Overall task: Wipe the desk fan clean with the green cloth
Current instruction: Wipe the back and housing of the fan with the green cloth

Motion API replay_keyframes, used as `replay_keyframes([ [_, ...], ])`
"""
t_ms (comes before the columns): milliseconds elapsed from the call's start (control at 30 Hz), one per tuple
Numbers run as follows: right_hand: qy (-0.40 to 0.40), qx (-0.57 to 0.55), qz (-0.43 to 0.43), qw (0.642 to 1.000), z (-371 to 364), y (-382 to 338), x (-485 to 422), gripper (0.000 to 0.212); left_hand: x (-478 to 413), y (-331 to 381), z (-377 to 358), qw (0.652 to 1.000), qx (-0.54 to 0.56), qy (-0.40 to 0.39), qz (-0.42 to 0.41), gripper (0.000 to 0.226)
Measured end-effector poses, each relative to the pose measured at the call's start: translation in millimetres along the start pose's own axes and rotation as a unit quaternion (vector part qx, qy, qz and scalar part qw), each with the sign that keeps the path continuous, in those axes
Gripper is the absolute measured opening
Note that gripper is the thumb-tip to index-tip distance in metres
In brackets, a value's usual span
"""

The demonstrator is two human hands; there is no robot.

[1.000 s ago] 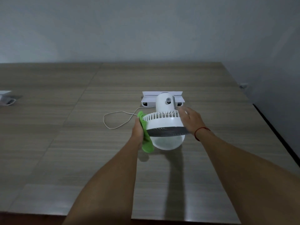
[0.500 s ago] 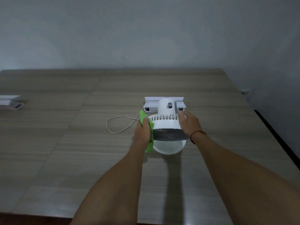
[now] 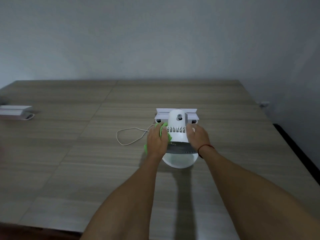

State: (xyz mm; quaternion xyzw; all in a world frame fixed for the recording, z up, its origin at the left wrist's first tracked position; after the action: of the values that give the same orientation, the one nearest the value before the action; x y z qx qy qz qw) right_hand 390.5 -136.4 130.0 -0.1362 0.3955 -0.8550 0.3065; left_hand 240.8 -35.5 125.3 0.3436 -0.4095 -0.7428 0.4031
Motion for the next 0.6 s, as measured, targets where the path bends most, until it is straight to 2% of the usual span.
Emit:
replay_keyframes([
  [133,-0.011,0.0,0.0,1.0,-3.5,-0.3,2.4,0.059,-1.7,-21.9,5.6,0.983,0.115,-0.011,0.139,0.055],
  [200,-0.012,-0.006,-0.003,1.0,-1.3,3.2,2.9,0.058,-5.9,-41.6,-0.8,0.965,0.166,-0.019,0.203,0.066],
  [267,-0.014,-0.014,-0.005,1.0,0.3,5.8,2.3,0.057,-6.9,-53.8,-5.9,0.956,0.168,-0.021,0.241,0.07],
  [367,-0.006,-0.024,-0.003,1.0,0.2,8.9,0.2,0.051,-0.1,-40.7,-3.1,0.963,0.151,-0.018,0.221,0.057],
  [500,0.002,-0.024,-0.006,1.0,-1.9,11.1,-4.1,0.045,4.1,-31.2,1.2,0.975,0.145,-0.025,0.166,0.075],
  [600,-0.002,-0.025,-0.004,1.0,-3.2,11.7,-7.2,0.042,3.5,-30.9,3.1,0.984,0.095,-0.024,0.149,0.055],
])
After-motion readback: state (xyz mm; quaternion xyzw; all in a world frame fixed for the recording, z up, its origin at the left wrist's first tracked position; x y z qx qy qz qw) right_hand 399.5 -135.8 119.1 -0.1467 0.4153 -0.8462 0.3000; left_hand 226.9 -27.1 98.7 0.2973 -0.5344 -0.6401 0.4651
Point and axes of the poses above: each hand's wrist, its own x-axis away from the middle knuckle, its own z-axis out of the back of the hand, y = z × x, the point moved 9 cm from there along -x, towards the middle knuckle, and after that the axes turned 3 degrees about x, right-handed, at the moved point
